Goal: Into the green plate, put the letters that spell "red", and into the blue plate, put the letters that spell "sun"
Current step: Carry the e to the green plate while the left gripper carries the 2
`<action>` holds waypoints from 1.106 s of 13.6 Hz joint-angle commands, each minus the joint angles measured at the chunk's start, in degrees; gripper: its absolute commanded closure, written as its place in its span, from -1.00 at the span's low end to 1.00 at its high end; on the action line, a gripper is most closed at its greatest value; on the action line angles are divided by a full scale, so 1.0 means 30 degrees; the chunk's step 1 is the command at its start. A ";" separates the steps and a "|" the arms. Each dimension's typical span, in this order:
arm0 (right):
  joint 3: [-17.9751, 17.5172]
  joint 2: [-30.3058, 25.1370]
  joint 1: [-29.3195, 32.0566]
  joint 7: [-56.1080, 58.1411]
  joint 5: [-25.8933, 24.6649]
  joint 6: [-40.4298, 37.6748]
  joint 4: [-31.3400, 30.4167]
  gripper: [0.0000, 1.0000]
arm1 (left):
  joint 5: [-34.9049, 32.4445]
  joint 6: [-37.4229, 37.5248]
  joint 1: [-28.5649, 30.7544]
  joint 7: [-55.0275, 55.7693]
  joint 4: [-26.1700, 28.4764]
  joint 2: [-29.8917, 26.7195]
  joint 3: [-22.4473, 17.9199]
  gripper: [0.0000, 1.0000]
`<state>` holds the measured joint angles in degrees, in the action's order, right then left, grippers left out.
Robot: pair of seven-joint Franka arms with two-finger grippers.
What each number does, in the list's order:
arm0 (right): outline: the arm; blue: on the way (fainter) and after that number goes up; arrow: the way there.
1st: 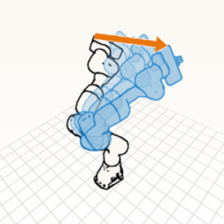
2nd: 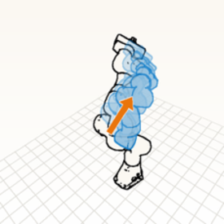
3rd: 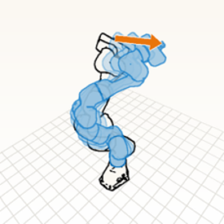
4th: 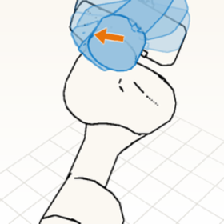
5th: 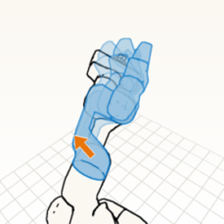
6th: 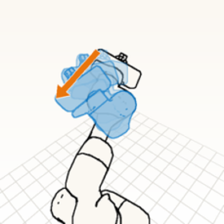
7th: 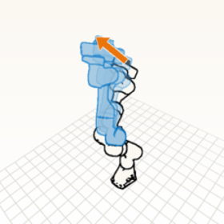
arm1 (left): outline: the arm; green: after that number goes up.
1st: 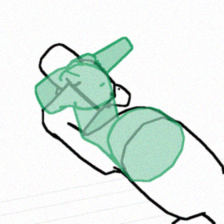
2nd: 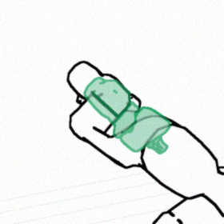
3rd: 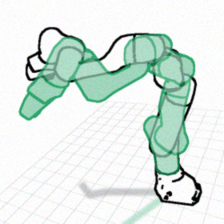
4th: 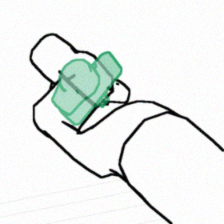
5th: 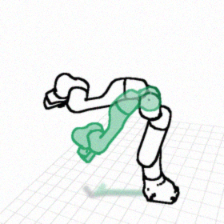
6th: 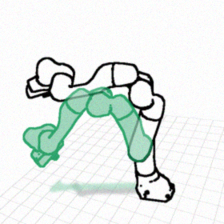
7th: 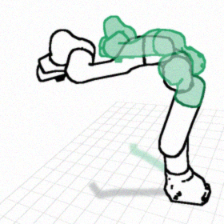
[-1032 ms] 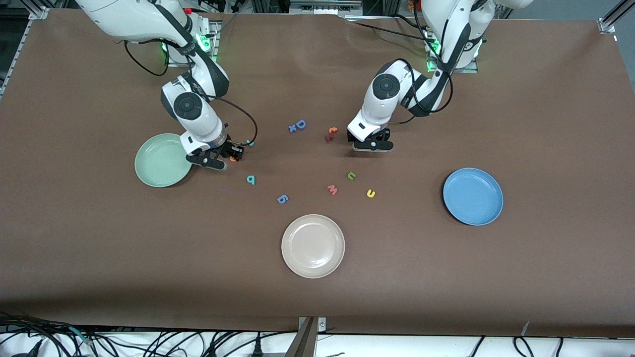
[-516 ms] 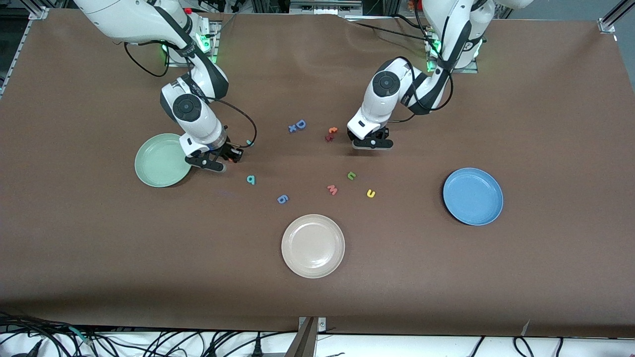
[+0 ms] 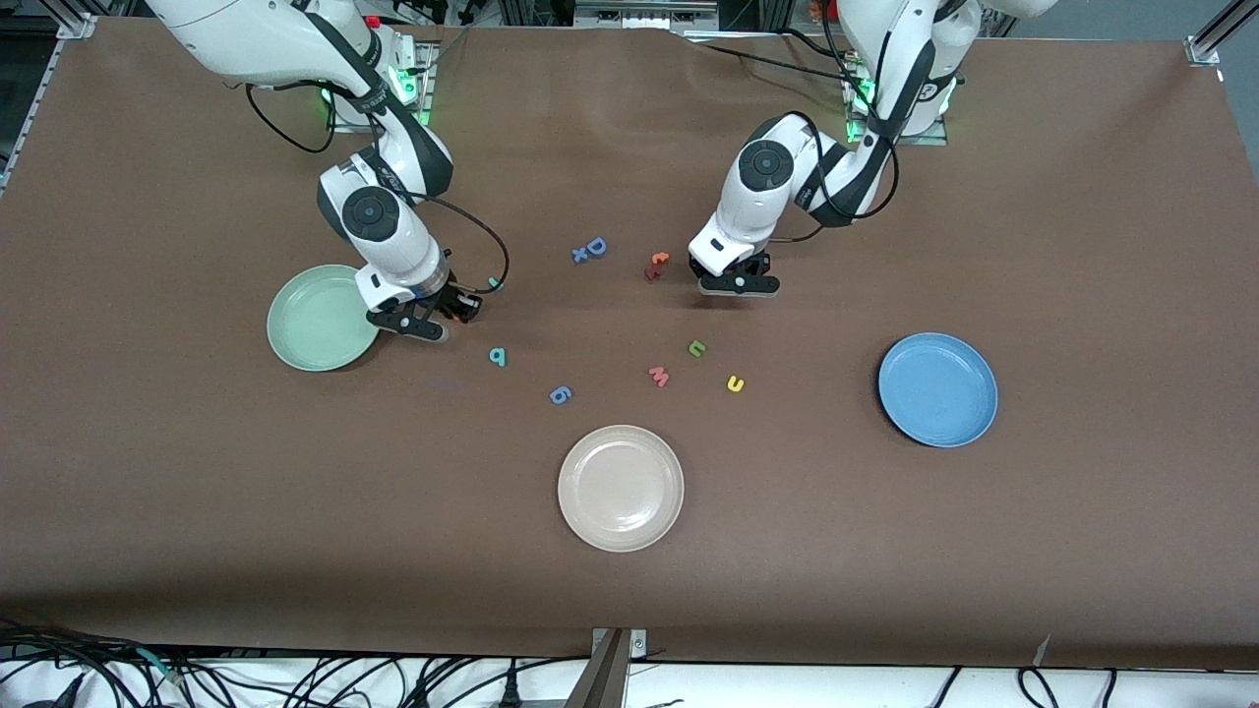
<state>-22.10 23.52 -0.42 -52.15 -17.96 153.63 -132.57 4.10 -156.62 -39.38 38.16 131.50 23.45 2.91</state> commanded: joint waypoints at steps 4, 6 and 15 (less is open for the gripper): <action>0.0860 -0.1569 0.0083 0.1497 -0.0373 -0.4849 0.1324 0.61 | -0.0019 -0.0146 -0.0175 -0.0121 0.0465 0.0092 -0.0120 0.61; 0.1331 -0.2300 0.0170 0.3051 -0.0167 -0.6905 0.1650 0.61 | -0.0019 -0.0088 0.0057 -0.0528 0.0407 -0.0024 -0.0120 0.63; 0.4466 -0.3242 0.0171 0.7510 0.0711 -0.7448 -0.0221 0.61 | -0.0019 0.5647 0.4124 -0.6703 -0.1201 -0.2599 -0.0237 0.68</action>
<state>-9.49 15.18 0.11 -31.78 -17.57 128.50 -130.12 4.10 -144.90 -30.03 23.52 129.18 18.63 2.05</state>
